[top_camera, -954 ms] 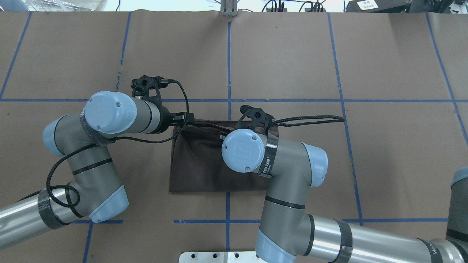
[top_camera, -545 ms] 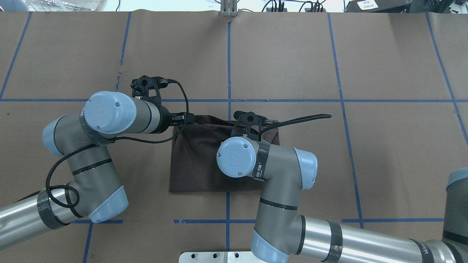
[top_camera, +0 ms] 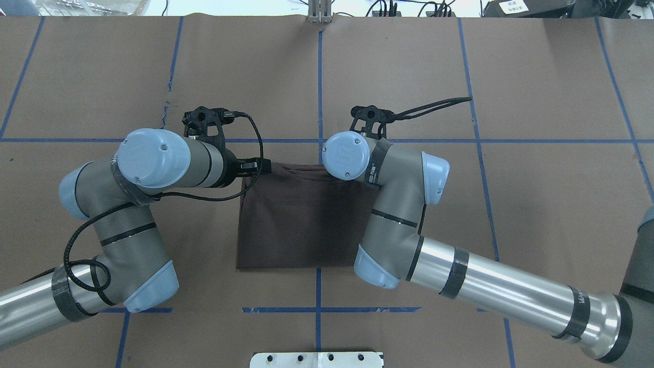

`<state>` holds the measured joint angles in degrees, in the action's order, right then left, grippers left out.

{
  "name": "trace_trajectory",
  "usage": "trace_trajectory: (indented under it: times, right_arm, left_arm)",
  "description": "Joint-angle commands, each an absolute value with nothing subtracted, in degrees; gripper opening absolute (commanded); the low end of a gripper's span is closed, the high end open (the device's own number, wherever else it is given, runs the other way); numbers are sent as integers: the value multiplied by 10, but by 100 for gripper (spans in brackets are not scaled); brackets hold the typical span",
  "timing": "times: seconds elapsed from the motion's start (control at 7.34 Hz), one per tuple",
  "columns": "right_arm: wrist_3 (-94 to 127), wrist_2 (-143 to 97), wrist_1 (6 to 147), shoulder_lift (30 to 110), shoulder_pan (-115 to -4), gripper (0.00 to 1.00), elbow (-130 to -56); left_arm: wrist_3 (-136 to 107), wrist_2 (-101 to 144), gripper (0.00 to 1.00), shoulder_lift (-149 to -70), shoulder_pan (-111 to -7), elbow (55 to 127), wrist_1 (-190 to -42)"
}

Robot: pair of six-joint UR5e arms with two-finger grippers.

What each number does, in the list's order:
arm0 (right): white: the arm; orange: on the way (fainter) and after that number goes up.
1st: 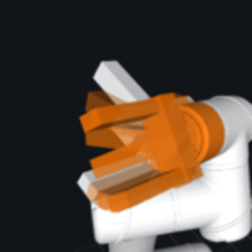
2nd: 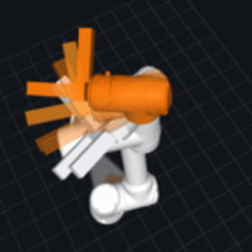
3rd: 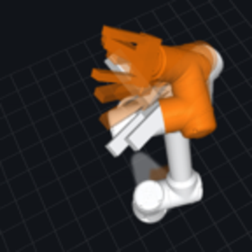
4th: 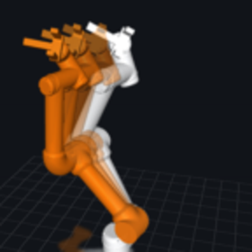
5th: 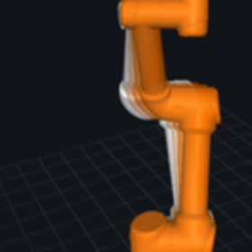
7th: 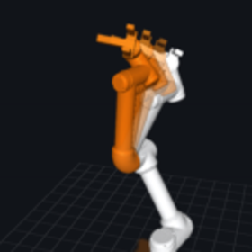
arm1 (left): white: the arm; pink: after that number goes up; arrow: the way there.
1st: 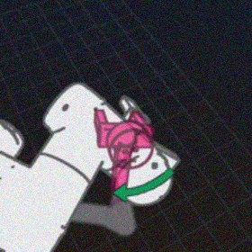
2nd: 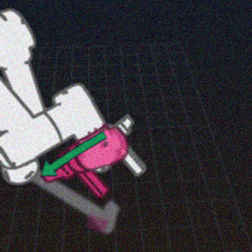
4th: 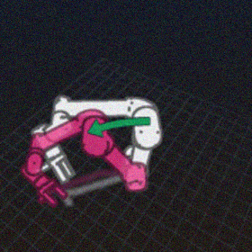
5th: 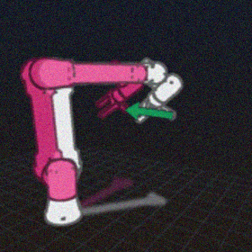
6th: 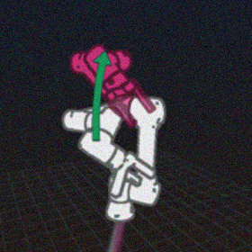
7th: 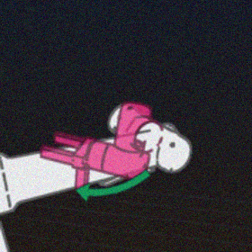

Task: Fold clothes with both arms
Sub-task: 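Open both grippers and lift them away from the folded shirt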

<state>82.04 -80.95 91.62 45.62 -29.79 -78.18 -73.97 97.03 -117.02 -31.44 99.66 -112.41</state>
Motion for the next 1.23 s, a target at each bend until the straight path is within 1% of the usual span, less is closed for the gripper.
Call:
trace_trajectory:
  times: [0.0, 0.27, 0.55, 0.68, 0.82, 1.09]
  right_arm:
    - [788, -913, 856, 454, -389, 100, -751]
    - [785, -983, 789, 455, -411, 100, -762]
    - [785, -991, 795, 477, -412, 100, -815]
    - [785, -992, 795, 487, -412, 100, -830]
    - [785, -992, 795, 489, -412, 100, -831]
    - [785, -992, 795, 490, -412, 100, -831]
  left_arm:
    - [-741, 970, 100, -1171, -312, 994, -1124]
    - [-741, 969, 100, -1187, -307, 960, -1124]
    - [-739, 963, 100, -1211, -303, 912, -1121]
    - [-736, 962, 100, -1211, -303, 909, -1121]
    - [-733, 958, 100, -1215, -303, 897, -1121]
    - [-723, 930, 100, -1239, -307, 848, -1122]
